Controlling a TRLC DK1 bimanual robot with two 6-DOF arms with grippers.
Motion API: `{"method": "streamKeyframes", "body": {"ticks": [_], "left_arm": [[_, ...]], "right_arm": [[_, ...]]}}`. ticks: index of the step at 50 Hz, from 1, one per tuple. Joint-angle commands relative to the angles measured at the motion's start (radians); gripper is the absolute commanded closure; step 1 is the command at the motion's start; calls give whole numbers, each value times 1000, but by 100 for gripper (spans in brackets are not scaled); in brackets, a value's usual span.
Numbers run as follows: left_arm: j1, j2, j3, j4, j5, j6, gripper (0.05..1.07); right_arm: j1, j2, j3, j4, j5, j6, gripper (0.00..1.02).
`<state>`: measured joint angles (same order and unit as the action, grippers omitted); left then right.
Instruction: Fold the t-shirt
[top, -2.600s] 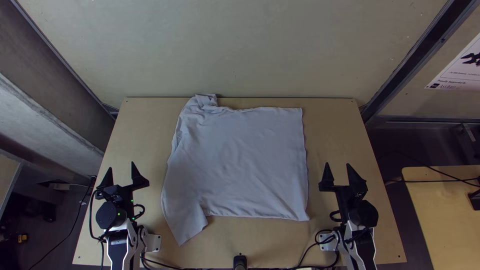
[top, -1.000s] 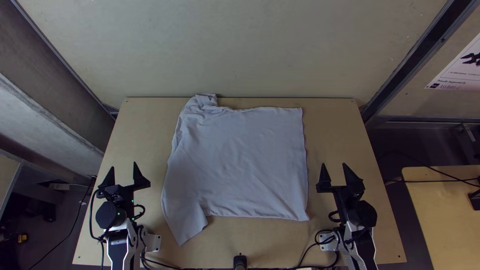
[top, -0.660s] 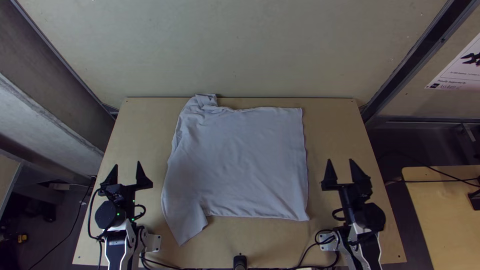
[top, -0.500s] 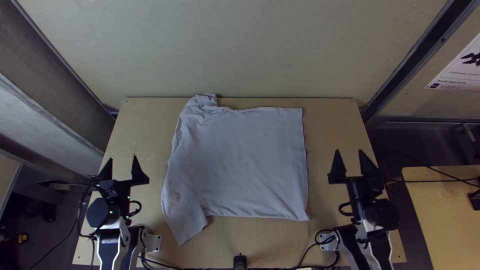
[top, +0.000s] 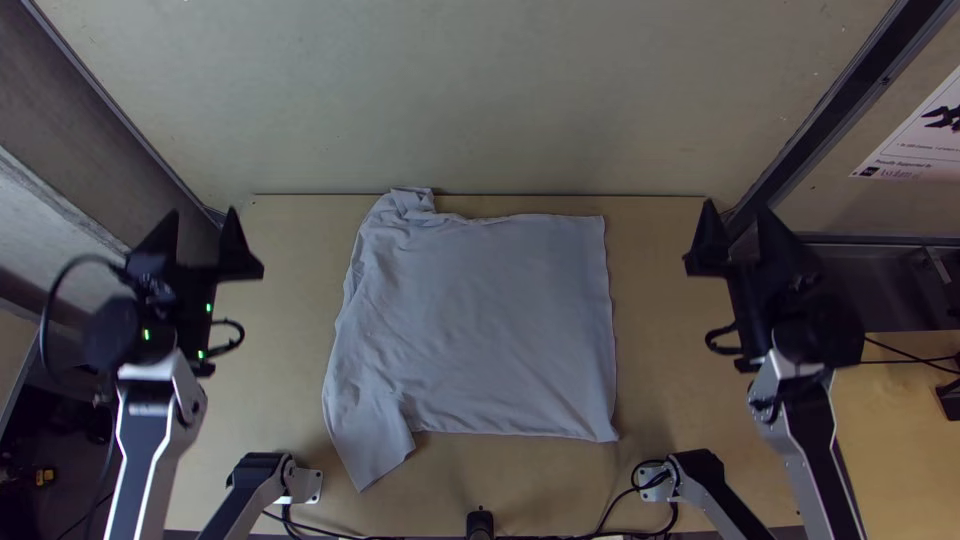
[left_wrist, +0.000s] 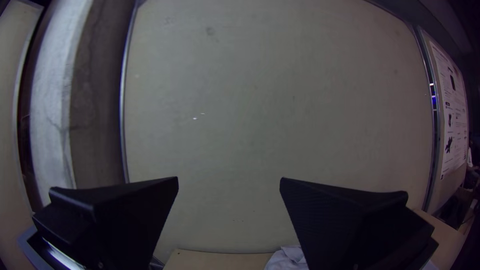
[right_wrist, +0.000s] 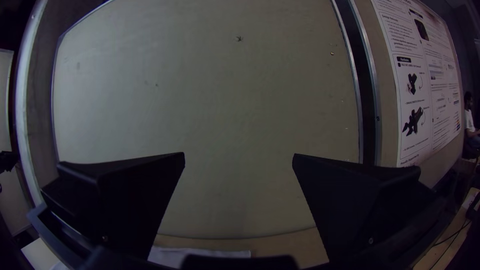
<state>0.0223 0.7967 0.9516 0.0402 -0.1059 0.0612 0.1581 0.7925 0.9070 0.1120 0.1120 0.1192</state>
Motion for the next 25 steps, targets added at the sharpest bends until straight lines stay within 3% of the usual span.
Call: {"method": "streamKeyframes", "body": {"ticks": [1,10,25], "left_arm": [[-22,142,147,-57,6,11,10],[-65,323,326,-120,-3,-29,10],[-102,653,651,-359,31,-133,10]], "right_arm": [[-22,106,101,8,-6,-6,3],[-32,281,267,-26,-6,-6,3],[-31,574,584,-308,-29,28,3]]}}
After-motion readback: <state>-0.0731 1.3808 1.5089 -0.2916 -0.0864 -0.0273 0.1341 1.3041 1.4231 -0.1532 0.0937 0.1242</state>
